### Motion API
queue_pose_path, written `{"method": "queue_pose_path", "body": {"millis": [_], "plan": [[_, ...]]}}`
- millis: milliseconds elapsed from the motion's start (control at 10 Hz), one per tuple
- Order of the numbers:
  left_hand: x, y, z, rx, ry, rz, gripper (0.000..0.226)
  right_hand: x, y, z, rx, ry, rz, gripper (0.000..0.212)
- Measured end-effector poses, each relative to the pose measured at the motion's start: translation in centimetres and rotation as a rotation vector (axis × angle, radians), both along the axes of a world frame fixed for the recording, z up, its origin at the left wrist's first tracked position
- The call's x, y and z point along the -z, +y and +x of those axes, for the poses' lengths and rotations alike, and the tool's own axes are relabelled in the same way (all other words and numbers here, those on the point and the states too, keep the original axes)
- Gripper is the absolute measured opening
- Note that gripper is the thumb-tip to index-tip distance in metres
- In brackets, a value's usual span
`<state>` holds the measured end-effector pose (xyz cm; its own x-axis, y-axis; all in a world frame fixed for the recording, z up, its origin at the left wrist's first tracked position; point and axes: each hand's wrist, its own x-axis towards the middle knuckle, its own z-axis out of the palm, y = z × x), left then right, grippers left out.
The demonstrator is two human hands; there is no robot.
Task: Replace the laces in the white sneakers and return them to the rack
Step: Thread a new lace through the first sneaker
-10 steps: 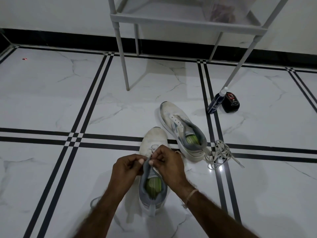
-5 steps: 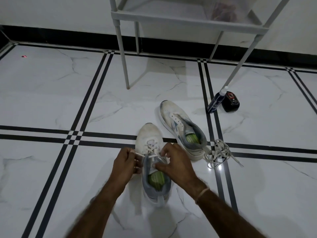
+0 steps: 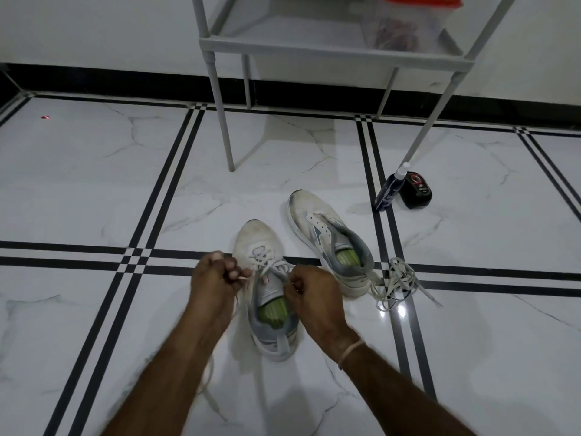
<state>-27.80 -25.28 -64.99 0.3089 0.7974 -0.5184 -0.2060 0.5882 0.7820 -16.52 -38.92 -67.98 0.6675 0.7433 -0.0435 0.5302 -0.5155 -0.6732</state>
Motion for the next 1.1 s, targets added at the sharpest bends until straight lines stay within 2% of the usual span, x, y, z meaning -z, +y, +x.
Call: {"method": "queue_pose_path", "body": {"millis": [100,200,300,400,500,600,700,800,900,1000,1100], "plan": [[0.1,3.5,-3.8,-0.103,0.264,0.247,0.028,0.7,-1.0,0.9,0.063,0.021,0.002,0.013],[1.0,1.9,-5.0,0.359,0.646,0.712,0.01,0.9,-1.2,1.1,0.06,0.002,-0.009,0.008],[3.1,-0.5,-4.3,0.737,0.764,0.869,0.019,0.5,-0.9,0.9,0.023,-0.023,-0.002,0.009],[3.1,-1.0,-3.6,0.593,0.613,0.677,0.027,-0.1,-0.8,0.6,-0.02,-0.033,0.02,0.018],[1.7,0.5,-3.0,0.047,-0.088,-0.124,0.028,0.2,-0.5,0.7,-0.006,-0.036,0.018,0.014],[1.0,1.5,-3.4,-0.162,-0.184,-0.187,0.031,0.7,-0.4,0.7,0.025,-0.011,0.031,0.011],[3.3,0.2,-4.0,0.399,0.558,0.618,0.011,0.5,-0.3,0.4,0.006,-0.02,0.041,0.012],[4.9,-1.1,-3.4,0.645,0.68,0.924,0.021,0.4,-0.2,0.6,0.016,-0.014,0.054,0.02],[2.7,0.1,-2.8,0.082,-0.041,0.019,0.028,0.6,-0.7,0.9,0.047,0.028,0.04,0.021],[2.3,1.2,-3.6,-0.088,-0.087,-0.168,0.03,0.6,-1.1,0.8,0.063,0.034,0.032,0.019],[3.7,-0.4,-4.3,0.527,0.759,0.76,0.02,0.6,-1.0,0.7,0.078,0.038,0.035,0.021]]}}
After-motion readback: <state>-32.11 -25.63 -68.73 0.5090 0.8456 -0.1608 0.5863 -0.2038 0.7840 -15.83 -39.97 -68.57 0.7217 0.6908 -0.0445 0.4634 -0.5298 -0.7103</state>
